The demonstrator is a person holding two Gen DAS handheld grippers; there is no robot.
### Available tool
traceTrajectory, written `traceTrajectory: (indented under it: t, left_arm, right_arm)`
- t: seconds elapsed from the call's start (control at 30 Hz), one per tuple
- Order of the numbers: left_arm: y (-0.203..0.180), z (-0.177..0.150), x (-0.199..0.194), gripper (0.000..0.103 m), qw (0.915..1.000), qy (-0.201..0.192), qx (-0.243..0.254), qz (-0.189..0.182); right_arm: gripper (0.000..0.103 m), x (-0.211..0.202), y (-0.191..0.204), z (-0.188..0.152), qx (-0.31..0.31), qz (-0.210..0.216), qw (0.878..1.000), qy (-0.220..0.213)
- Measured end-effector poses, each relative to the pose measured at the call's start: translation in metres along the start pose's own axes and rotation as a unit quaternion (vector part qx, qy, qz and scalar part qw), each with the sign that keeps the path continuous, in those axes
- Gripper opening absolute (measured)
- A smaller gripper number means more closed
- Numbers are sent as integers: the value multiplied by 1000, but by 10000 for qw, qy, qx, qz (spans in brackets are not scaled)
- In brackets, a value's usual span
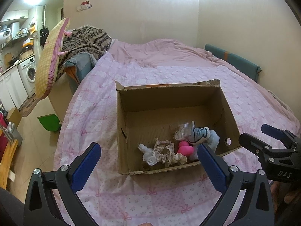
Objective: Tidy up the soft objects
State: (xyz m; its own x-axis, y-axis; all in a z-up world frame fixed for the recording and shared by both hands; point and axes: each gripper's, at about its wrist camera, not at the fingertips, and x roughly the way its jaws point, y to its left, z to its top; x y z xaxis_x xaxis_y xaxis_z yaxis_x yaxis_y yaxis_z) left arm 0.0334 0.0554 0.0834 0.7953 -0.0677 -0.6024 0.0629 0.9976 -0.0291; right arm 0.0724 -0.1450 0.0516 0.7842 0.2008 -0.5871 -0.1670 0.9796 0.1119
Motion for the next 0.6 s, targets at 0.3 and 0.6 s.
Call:
traceTrajectory:
  t: [0.3, 0.6]
  left_arm:
    - [2, 2, 0, 102, 10000, 13, -49, 15]
    - [1, 1, 1, 102, 10000, 27, -31, 7]
  right_arm:
    - [103, 1, -1, 0, -20, -5, 10000, 3]
    - [103, 1, -1, 0, -26, -2, 10000, 1]
